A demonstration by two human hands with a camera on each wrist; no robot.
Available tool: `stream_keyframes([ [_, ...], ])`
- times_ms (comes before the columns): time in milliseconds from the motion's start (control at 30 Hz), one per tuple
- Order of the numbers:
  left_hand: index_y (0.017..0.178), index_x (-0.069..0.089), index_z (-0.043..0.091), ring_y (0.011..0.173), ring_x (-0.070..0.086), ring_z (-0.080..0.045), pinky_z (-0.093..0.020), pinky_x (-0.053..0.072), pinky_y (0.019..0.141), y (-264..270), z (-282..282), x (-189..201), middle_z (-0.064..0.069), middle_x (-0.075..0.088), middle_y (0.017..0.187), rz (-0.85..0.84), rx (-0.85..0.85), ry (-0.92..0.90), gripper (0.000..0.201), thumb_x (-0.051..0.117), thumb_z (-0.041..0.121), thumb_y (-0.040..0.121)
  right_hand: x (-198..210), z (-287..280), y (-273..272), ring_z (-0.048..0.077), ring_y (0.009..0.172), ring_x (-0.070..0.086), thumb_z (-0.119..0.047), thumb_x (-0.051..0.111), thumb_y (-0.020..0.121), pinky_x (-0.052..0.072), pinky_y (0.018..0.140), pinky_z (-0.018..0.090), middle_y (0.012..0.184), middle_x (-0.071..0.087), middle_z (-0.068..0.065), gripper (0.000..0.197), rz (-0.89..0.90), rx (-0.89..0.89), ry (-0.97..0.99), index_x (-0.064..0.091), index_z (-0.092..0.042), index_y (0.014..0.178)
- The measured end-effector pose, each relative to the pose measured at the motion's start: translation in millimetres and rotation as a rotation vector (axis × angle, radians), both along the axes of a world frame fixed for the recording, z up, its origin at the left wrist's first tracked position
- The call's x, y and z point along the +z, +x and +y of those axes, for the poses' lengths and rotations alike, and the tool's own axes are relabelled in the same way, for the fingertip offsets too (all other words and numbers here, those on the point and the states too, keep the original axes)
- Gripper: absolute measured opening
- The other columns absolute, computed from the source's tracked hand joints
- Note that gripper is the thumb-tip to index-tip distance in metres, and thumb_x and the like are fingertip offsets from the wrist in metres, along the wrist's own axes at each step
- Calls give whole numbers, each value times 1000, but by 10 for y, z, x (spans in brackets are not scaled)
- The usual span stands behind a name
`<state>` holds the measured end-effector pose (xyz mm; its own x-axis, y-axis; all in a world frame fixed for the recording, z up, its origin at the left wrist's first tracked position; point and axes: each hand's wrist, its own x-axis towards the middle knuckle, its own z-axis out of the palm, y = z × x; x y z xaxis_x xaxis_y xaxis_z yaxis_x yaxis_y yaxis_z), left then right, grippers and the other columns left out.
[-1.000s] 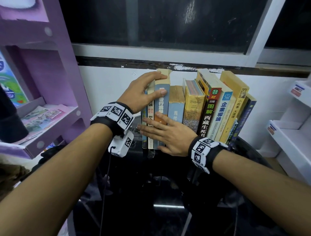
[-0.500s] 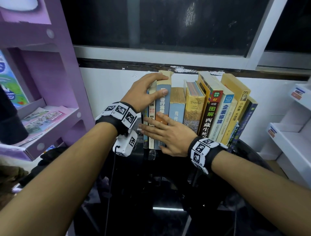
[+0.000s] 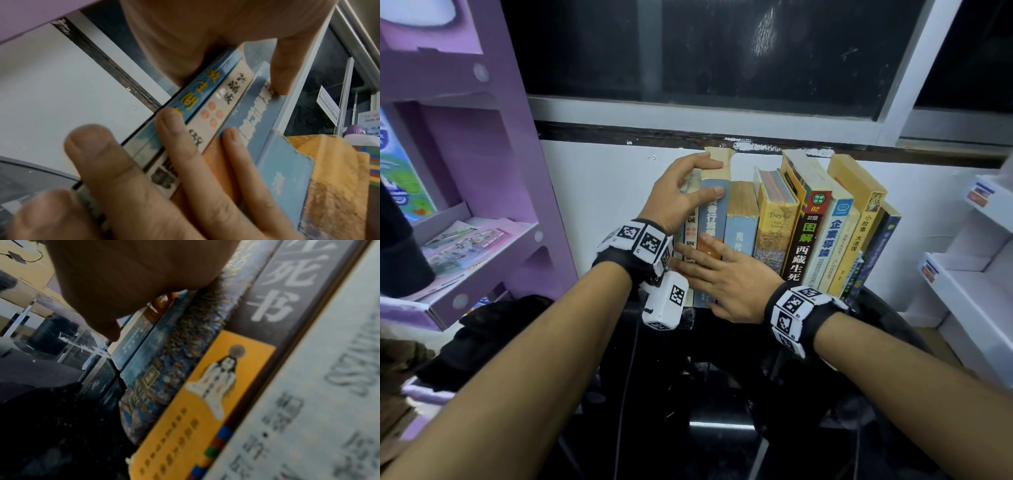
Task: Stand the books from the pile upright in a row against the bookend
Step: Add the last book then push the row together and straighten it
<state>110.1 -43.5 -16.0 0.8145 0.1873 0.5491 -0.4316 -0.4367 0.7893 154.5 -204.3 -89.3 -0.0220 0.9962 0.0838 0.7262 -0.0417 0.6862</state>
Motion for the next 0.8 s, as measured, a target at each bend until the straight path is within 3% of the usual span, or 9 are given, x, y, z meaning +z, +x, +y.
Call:
stream_keyframes([
  [167,103,64,39,127,49,-17,-49,39,106,-38,-17,29,5,51,139,16,13,5,40,71,48,65,25,-33,-48,31,149,10,-38,48,90,6,119,55,157,28,11,65,60,38,17,36,-6,145],
  [267,105,63,37,125,50,-15,-46,41,105,-81,8,60,5,51,137,24,23,43,43,70,47,64,25,-148,-91,29,150,5,-39,40,94,4,119,55,161,18,10,66,58,48,20,23,-10,151],
  [467,110,63,35,122,51,-14,-44,43,104,-157,41,155,9,53,128,29,94,184,47,70,49,66,-11,-509,-82,27,150,-2,-44,41,96,2,120,52,163,6,6,73,88,-12,15,13,-13,155],
  [600,125,59,28,128,45,-13,-39,35,110,-196,-77,262,6,52,137,-19,173,474,51,71,42,78,11,-643,-56,27,150,-3,-45,40,96,2,120,51,163,5,7,72,74,-33,11,13,-13,155],
  [700,132,54,34,132,41,-10,-37,35,109,-156,-197,270,11,48,143,17,250,711,65,62,62,75,12,-711,-15,26,150,-1,-46,41,96,3,120,50,163,7,7,73,79,-42,5,15,-11,155],
  [800,132,52,38,132,41,-9,-38,40,105,-102,-261,219,16,48,142,40,336,836,72,59,74,70,-10,-738,17,25,150,3,-48,41,95,2,120,48,162,11,9,74,81,-34,15,18,-10,154],
])
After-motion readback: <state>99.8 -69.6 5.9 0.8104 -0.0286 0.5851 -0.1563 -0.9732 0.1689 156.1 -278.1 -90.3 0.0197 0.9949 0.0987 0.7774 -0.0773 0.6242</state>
